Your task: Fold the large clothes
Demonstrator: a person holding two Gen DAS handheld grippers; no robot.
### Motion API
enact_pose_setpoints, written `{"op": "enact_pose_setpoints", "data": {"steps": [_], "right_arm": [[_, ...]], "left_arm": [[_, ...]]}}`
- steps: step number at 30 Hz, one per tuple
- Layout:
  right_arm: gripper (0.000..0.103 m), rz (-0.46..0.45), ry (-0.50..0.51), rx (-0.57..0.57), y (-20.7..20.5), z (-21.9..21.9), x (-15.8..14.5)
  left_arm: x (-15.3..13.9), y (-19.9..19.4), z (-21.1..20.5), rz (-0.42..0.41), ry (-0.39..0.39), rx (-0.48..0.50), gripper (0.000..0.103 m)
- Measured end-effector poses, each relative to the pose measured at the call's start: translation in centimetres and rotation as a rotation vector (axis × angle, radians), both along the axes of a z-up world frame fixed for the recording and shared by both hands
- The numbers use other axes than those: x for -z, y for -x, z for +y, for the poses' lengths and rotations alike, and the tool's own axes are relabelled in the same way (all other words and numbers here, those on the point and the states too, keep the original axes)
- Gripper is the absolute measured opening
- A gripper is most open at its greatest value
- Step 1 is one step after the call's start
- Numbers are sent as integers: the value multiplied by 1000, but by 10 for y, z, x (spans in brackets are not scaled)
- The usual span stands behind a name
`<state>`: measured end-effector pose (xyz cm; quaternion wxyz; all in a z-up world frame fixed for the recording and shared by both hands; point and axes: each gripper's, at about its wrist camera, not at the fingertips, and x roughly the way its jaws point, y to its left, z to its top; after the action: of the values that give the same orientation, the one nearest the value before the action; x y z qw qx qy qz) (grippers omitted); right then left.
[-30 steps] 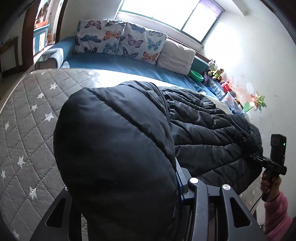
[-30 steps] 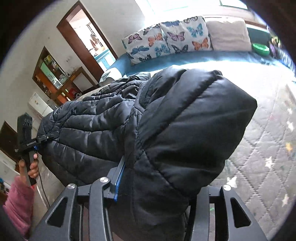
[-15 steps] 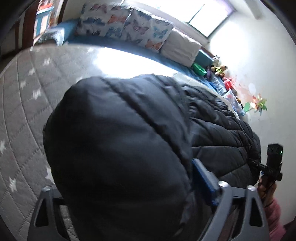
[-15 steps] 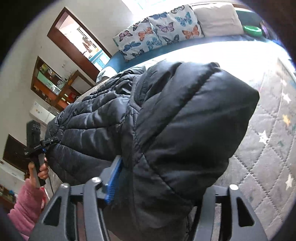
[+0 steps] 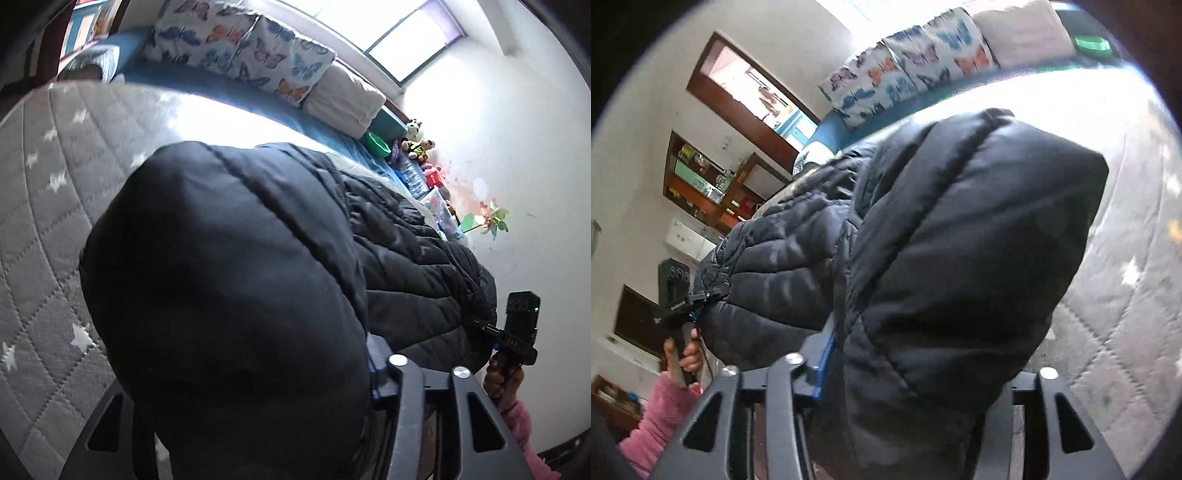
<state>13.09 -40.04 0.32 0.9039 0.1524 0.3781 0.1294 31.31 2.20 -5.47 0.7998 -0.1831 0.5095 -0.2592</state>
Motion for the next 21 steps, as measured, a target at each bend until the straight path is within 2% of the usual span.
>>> {"op": "enact_pose_setpoints", "data": {"steps": [1,2,6,8,17,21], "right_arm": [[46,-14,30,7,4,4,-7],[45,-37,62,11,10,9,-17],[43,-98,84,19,29,2,-43],[42,-122,105,40,40,-7,-58],[41,-197,237,156,91,-63,-114],[41,-207,252,219,106,-98,-129]], "left_arm": [[-8,3,-5,-14,5,10,46],[-18,7,-11,-25,14,21,46],[-46,16,-50,-87,-29,66,44],[-55,16,-73,-94,-10,88,44],[-95,2,-238,-117,59,214,43],[-108,-6,-319,-151,67,279,43]]}}
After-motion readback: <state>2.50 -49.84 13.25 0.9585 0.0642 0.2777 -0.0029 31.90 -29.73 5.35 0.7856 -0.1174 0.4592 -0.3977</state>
